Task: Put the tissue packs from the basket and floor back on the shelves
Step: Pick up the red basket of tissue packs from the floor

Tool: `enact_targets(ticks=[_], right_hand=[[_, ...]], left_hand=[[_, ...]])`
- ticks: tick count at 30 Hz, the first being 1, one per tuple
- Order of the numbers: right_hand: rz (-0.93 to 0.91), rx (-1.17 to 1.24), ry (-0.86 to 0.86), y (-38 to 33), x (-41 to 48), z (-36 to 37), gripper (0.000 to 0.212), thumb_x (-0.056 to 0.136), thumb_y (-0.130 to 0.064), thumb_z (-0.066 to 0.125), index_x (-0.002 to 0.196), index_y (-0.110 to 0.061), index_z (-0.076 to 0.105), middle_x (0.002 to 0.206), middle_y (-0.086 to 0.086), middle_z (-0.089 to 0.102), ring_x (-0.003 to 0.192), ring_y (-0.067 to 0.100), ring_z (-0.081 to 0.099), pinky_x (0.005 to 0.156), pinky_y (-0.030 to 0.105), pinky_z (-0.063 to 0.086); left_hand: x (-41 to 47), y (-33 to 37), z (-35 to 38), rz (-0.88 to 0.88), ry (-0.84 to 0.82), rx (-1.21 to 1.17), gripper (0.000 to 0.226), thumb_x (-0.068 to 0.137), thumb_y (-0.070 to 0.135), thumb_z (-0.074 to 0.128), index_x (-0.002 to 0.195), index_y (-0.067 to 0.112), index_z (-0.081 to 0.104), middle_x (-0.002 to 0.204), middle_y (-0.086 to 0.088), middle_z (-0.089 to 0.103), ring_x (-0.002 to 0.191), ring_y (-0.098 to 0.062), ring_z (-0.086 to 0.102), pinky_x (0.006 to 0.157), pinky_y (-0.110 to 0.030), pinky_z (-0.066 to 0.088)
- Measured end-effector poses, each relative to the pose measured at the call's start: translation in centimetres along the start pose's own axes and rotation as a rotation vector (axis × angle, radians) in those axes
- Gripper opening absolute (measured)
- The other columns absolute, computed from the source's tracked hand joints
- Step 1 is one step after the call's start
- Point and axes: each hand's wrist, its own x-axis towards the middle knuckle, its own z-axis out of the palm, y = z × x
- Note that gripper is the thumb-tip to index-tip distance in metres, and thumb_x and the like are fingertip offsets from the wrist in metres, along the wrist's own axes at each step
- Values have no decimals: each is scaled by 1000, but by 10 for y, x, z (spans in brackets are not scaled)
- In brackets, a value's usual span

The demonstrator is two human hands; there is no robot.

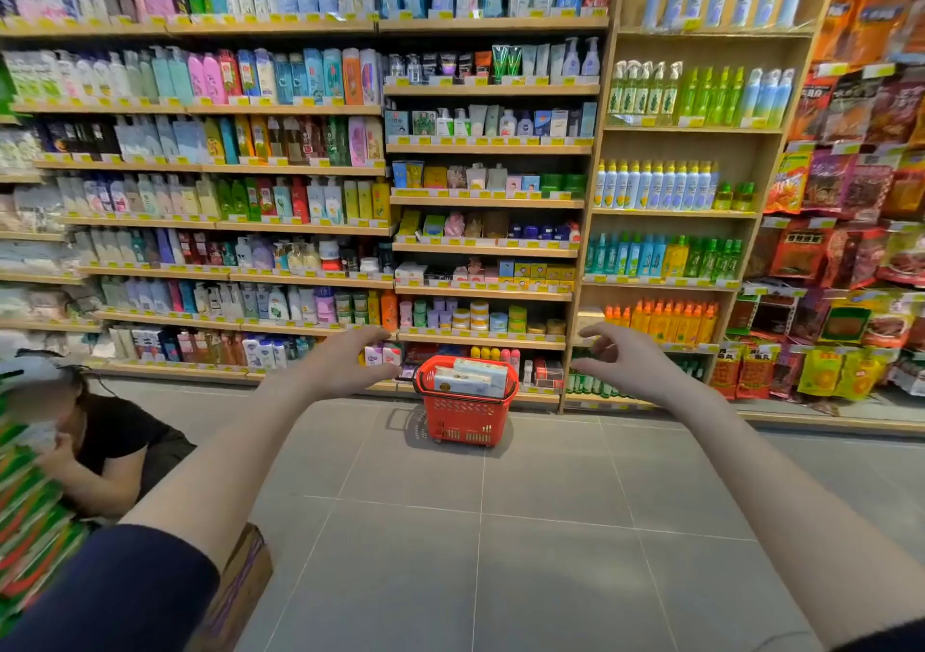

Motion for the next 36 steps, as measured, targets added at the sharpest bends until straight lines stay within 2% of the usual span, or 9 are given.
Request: enact_targets(ticks=[4, 8, 12, 16, 19, 21, 24, 29, 36], right_hand=[[-9, -11, -15, 2, 47, 21, 51, 82, -35, 63, 128, -16, 47, 118, 11, 57, 91, 18, 53, 73, 26, 44], [10, -16, 0, 7, 112, 46, 54, 81, -39, 63, 128, -17, 47, 119, 11, 58, 93, 19, 55, 82, 33, 50], [53, 13, -9, 8, 181, 66, 56, 80, -40, 63, 129, -18, 46, 117, 9, 57, 77, 11, 56, 64, 20, 48], [70, 4, 10, 13, 242, 84, 55, 80, -39, 63, 129, -19, 47, 116, 9, 58, 92, 18, 54, 77, 30, 50], [87, 20, 8, 17, 280, 98, 54, 81, -37, 63, 129, -19, 47, 115, 9, 58, 89, 18, 56, 62, 19, 46], [95, 18, 8, 21, 304, 107, 54, 81, -37, 63, 129, -19, 47, 116, 10, 57, 87, 17, 56, 60, 17, 44], [102, 8, 17, 31, 343, 119, 54, 81, -36, 63, 129, -18, 46, 118, 10, 57, 89, 17, 54, 67, 22, 45], [93, 9, -6, 58, 416, 140, 53, 81, -36, 64, 128, -18, 47, 117, 9, 57, 90, 17, 55, 65, 22, 47], [55, 1, -32, 105, 542, 151, 55, 81, -35, 63, 130, -16, 46, 123, 7, 57, 102, 17, 52, 85, 31, 46]], left_hand=[[46, -22, 6, -5, -4, 11, 63, 84, 41, 61, 138, 17, 39, 141, -5, 45, 127, -22, 43, 102, -35, 36], [114, -56, 9, -11, -6, 26, 65, 83, 44, 60, 138, 17, 39, 141, -5, 45, 127, -22, 43, 101, -35, 37], [187, -88, 3, 1, -29, -8, 63, 84, 44, 60, 138, 18, 40, 141, -5, 46, 125, -23, 46, 100, -36, 39], [255, -117, 0, 43, -38, 33, 61, 85, 45, 58, 137, 19, 40, 141, -3, 46, 125, -22, 46, 96, -33, 39], [296, -136, 4, 41, -38, 43, 61, 84, 47, 58, 136, 20, 41, 139, -3, 48, 123, -23, 48, 94, -34, 41], [321, -146, 9, 44, -46, 39, 61, 84, 47, 58, 135, 20, 42, 139, -3, 48, 122, -23, 49, 94, -34, 41], [359, -161, 17, 27, -55, 11, 62, 82, 48, 60, 135, 21, 43, 139, -3, 48, 121, -23, 49, 95, -36, 43], [428, -181, 39, 23, -81, -17, 61, 83, 45, 60, 136, 20, 42, 141, -2, 46, 121, -23, 49, 95, -36, 42], [555, -194, 58, 5, -94, -27, 62, 83, 44, 62, 136, 20, 41, 142, -4, 44, 125, -23, 46, 96, -35, 42]])
